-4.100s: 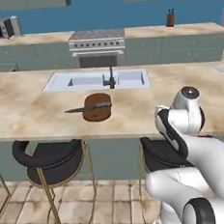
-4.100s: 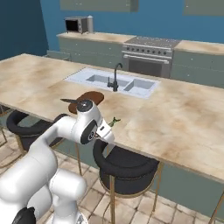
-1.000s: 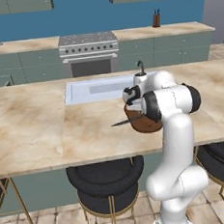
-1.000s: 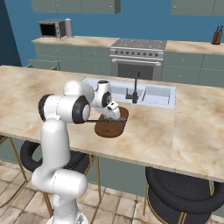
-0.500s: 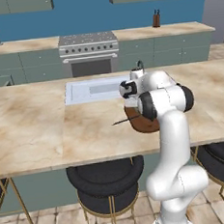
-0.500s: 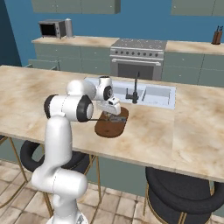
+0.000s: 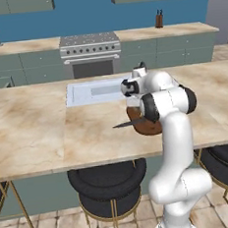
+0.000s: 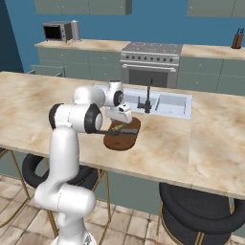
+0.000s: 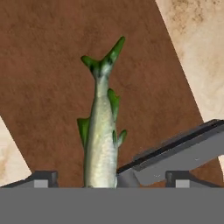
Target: Pick up the knife from the drawer and place it on the cutting board. Then place the meat from the plate to the cutting board.
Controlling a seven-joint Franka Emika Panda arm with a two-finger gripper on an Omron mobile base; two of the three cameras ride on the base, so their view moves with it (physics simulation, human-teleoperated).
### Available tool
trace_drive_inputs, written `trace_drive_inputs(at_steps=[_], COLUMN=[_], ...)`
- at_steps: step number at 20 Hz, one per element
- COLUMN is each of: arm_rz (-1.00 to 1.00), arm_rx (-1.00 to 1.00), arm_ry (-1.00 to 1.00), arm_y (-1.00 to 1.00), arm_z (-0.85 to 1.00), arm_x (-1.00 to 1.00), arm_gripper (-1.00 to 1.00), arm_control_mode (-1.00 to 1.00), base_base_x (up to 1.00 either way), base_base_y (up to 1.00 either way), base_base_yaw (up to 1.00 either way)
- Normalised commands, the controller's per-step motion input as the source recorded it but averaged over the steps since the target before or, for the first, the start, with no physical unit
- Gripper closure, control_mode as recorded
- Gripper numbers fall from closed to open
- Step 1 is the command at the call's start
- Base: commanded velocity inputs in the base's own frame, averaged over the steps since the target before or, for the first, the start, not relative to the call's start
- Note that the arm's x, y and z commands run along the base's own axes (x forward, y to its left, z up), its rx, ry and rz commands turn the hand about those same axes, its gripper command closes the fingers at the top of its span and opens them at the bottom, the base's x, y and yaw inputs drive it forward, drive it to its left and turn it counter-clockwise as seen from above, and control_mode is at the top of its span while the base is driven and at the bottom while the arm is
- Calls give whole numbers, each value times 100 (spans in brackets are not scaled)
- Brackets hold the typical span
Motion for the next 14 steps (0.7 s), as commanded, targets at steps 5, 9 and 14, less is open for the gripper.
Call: trace_drive_inputs(at_steps=[5, 9, 14], arm_rz=[0, -1, -3], arm_rx=[0, 0, 0], arm_ry=[0, 0, -1], arm_y=[0, 0, 0], arm_z=[39, 47, 47], arm_x=[-24, -44, -70], arm_gripper=[-100, -100, -100], arm_control_mode=[-100, -100, -100], base_base_x=[0, 0, 0], base_base_y=[0, 0, 0], base_base_yaw=[0, 0, 0])
